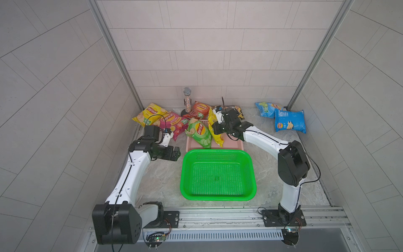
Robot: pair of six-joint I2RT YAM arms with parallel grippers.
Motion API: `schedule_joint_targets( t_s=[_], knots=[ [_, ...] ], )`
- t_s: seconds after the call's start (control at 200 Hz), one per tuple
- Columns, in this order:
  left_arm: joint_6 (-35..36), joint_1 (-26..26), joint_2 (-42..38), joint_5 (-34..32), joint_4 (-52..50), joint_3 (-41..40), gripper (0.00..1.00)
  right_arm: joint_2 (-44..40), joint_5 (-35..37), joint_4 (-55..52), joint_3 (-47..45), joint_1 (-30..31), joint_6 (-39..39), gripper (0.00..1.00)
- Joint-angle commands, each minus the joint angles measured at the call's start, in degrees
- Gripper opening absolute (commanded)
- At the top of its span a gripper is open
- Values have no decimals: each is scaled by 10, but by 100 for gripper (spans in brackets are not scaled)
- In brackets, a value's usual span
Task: Put the potato chips into the basket
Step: Place the potato chip in the basket.
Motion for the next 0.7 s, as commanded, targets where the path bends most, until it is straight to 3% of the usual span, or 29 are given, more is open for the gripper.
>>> schedule_joint_targets(
  t_s=[0.0,0.21,0.315,0.696],
  knots=[
    [4,-2,-9,-2,-1,-6,100,9,12,25,-11,8,-9,4],
    [5,-2,-9,-1,-1,-7,100,-12,5,17,-15,11,1,43],
    [4,-1,-8,0,-1,-7,100,-31,4,-8,-1,11,-1,56],
    [4,-2,-11,0,-1,-8,100,-98,-54,-89,15,-24,45,75]
  ],
)
